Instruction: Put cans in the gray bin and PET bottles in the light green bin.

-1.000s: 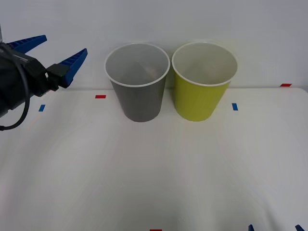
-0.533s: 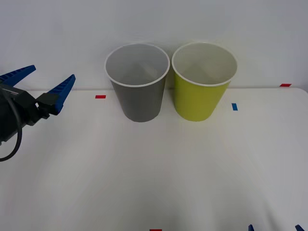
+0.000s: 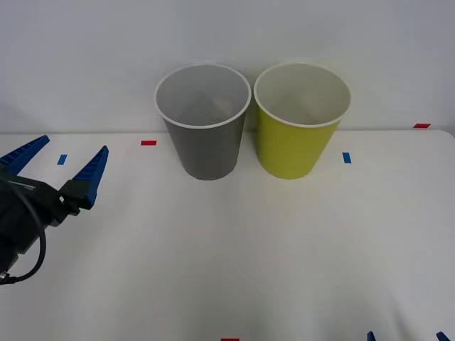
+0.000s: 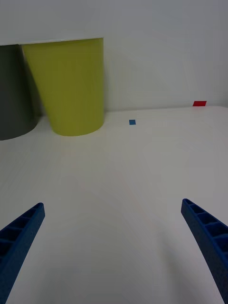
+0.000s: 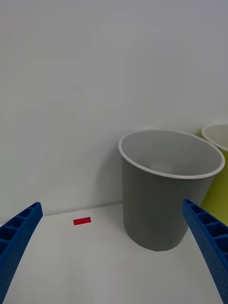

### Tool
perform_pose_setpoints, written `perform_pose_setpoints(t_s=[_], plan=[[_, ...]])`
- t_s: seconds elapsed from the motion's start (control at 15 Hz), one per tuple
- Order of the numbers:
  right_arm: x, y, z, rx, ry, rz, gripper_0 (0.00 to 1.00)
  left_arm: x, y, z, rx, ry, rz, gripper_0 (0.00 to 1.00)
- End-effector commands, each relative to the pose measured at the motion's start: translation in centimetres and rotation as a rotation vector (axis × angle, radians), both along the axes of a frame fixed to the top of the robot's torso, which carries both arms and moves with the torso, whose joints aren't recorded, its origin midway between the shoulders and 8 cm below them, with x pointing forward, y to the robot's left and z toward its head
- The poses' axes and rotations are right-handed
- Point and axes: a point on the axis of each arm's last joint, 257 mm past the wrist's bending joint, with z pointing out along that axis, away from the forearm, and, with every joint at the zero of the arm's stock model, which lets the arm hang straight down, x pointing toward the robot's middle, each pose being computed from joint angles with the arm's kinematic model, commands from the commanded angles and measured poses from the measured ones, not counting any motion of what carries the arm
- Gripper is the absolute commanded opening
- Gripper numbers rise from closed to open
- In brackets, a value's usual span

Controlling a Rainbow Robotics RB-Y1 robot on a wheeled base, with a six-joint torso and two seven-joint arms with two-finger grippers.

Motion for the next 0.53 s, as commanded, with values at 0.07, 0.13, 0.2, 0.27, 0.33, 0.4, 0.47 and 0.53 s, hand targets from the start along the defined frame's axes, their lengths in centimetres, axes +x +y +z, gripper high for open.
perform_pose_setpoints(t_s=[0.07, 0.13, 0.2, 0.27, 0.33, 0.4, 0.47, 0.53], plan=[[0.0, 0.0, 0.0, 0.0, 0.0, 0.0, 1.0, -0.4, 0.1, -1.5, -0.006, 0.03, 0.007, 1.0], [0.0, 0.0, 0.0, 0.0, 0.0, 0.0, 1.0, -0.4, 0.1, -1.5, -0.004, 0.027, 0.01, 1.0], [0.0, 0.0, 0.0, 0.0, 0.0, 0.0, 1.0, -0.4, 0.2, -1.7, 0.006, 0.03, 0.009, 1.0], [0.0, 0.0, 0.0, 0.0, 0.0, 0.0, 1.0, -0.5, 0.3, -2.2, 0.006, 0.043, 0.003, 1.0], [0.0, 0.0, 0.0, 0.0, 0.0, 0.0, 1.0, -0.4, 0.6, -2.9, -0.017, 0.054, 0.0, 1.0], [0.0, 0.0, 0.0, 0.0, 0.0, 0.0, 1.0, -0.4, 0.7, -3.6, 0.01, 0.053, 0.0, 1.0], [0.0, 0.0, 0.0, 0.0, 0.0, 0.0, 1.0, -0.4, 0.7, -3.7, 0.028, 0.051, -0.001, 1.0], [0.0, 0.0, 0.0, 0.0, 0.0, 0.0, 1.0, -0.5, 0.7, -3.8, 0.023, 0.053, 0.002, 1.0]])
